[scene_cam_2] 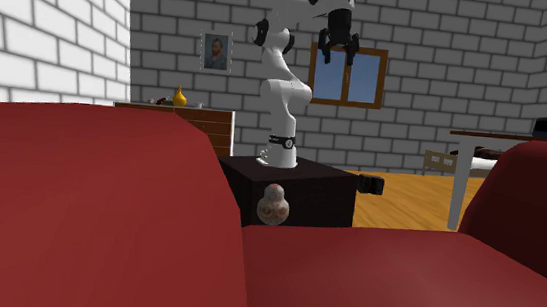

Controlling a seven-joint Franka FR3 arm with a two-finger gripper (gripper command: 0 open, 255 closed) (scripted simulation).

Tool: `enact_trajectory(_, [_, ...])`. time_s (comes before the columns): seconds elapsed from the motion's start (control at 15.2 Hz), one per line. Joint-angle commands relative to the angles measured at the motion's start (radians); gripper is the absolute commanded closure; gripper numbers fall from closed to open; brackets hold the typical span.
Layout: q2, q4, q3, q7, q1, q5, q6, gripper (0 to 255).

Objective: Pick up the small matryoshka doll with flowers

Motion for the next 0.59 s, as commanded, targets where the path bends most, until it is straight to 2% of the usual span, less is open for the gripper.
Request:
enact_trajectory(0.0, [0.000,0.000,0.000,0.000,0.000,0.000,0.000,0])
enact_trajectory(0.53, [0.168,-0.050,-0.138,-0.157,-0.038,-0.051,0.188,0])
